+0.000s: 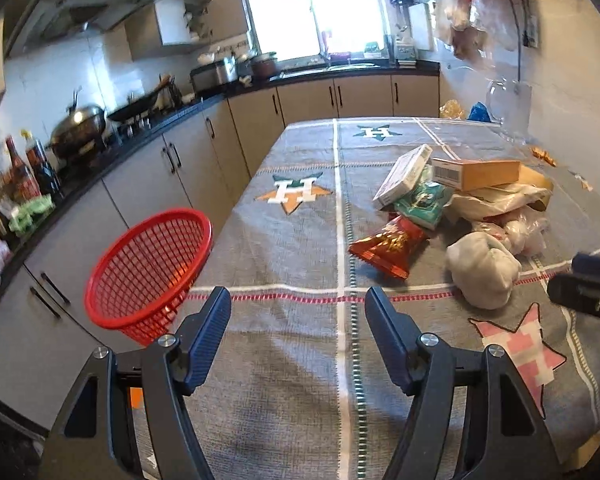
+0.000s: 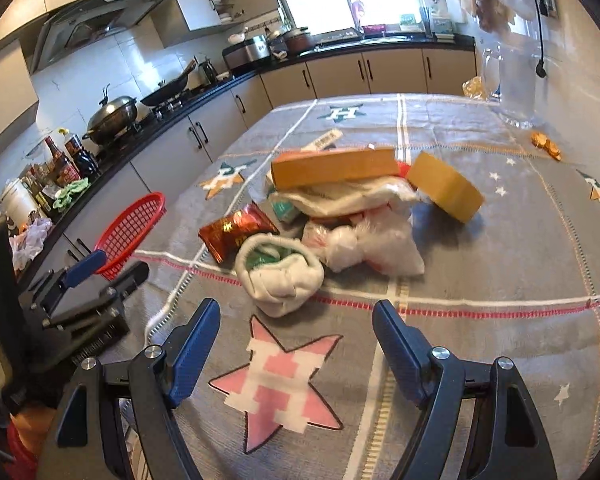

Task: Collect trash
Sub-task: 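Return both tools from the basket to the table pile, then grasp the red snack bag with the left tool while the right tool grasps the white cloth bundle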

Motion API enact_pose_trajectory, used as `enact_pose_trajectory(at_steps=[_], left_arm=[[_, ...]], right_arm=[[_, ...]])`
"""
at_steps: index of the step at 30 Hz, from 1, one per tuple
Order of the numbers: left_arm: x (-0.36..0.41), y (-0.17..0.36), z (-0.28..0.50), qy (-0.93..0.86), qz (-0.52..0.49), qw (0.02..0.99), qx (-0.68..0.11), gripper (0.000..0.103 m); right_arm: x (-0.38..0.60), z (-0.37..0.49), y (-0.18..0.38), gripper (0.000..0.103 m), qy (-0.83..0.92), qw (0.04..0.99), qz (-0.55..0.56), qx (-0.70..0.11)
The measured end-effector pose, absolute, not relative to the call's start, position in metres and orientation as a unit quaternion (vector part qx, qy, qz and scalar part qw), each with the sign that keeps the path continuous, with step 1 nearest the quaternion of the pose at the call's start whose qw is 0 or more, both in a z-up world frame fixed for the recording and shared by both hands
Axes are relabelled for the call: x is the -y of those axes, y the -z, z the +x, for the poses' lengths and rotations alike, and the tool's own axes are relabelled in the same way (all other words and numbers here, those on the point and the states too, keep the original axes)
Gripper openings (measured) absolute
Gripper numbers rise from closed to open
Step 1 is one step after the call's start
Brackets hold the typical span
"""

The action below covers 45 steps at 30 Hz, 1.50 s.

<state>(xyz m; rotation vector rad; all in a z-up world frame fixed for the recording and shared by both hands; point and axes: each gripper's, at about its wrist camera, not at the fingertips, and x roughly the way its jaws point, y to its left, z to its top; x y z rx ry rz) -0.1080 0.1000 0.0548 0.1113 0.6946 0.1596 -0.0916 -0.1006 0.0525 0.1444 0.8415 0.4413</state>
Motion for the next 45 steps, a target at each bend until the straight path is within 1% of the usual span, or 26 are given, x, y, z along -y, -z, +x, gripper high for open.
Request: enact_pose_trajectory(at_steps=[5, 10, 13, 14, 15, 16, 19, 22, 28, 36, 37, 38, 39, 40, 43, 45], left_arm=[[-0.124, -0.052, -0.101, -0.065, 0.003, 0.931, -0.36, 0.068], [-0.132, -0.051, -0.097, -0.037, -0.017, 0.929, -0.369, 0.069], [-0.13, -0.054, -0.09, -0.01, -0.018, 0.928, -0.373, 0.071], [-0.129, -0.055, -0.088, 0.003, -0.019, 0.927, -0.375, 0.075], [-0.127, -0.055, -0.084, 0.018, -0.02, 0.925, -0.378, 0.077], [-0.125, -0.056, -0.08, 0.029, -0.021, 0.924, -0.38, 0.077], [-0.118, -0.056, -0.068, 0.053, -0.016, 0.92, -0.388, 0.078], [-0.11, -0.052, -0.055, 0.064, -0.004, 0.915, -0.399, 0.078], [-0.087, -0.044, -0.032, 0.079, 0.03, 0.907, -0.413, 0.078], [-0.062, -0.028, -0.002, 0.069, 0.058, 0.899, -0.428, 0.078], [-0.06, -0.027, 0.001, 0.067, 0.06, 0.899, -0.429, 0.077], [-0.059, -0.025, 0.003, 0.065, 0.063, 0.898, -0.43, 0.072], [-0.057, -0.023, 0.005, 0.064, 0.064, 0.897, -0.433, 0.064], [-0.057, -0.021, 0.006, 0.065, 0.063, 0.895, -0.437, 0.06], [-0.057, -0.019, 0.005, 0.065, 0.058, 0.896, -0.436, 0.058], [-0.059, -0.019, 0.003, 0.063, 0.054, 0.897, -0.434, 0.05]], right_arm=[[0.087, -0.081, -0.04, 0.083, -0.225, 0.876, 0.065, -0.422], [0.073, -0.061, -0.025, 0.083, -0.228, 0.863, 0.069, -0.445], [0.066, -0.049, -0.02, 0.083, -0.223, 0.862, 0.063, -0.451], [0.065, -0.047, -0.02, 0.083, -0.224, 0.861, 0.064, -0.451], [0.064, -0.045, -0.019, 0.078, -0.226, 0.861, 0.063, -0.451], [0.062, -0.044, -0.019, 0.058, -0.225, 0.862, 0.057, -0.45], [0.064, -0.045, -0.021, 0.05, -0.229, 0.864, 0.052, -0.446], [0.074, -0.052, -0.026, 0.048, -0.232, 0.868, 0.055, -0.436], [0.101, -0.063, -0.037, 0.048, -0.222, 0.878, 0.074, -0.417], [0.119, -0.065, -0.04, 0.048, -0.221, 0.879, 0.094, -0.413], [0.119, -0.066, -0.04, 0.048, -0.221, 0.878, 0.097, -0.412], [0.12, -0.066, -0.041, 0.048, -0.222, 0.878, 0.098, -0.412], [0.12, -0.067, -0.041, 0.048, -0.222, 0.879, 0.098, -0.411], [0.12, -0.067, -0.041, 0.048, -0.223, 0.879, 0.098, -0.41], [0.121, -0.069, -0.042, 0.048, -0.226, 0.878, 0.101, -0.41], [0.121, -0.071, -0.043, 0.048, -0.228, 0.878, 0.1, -0.408]])
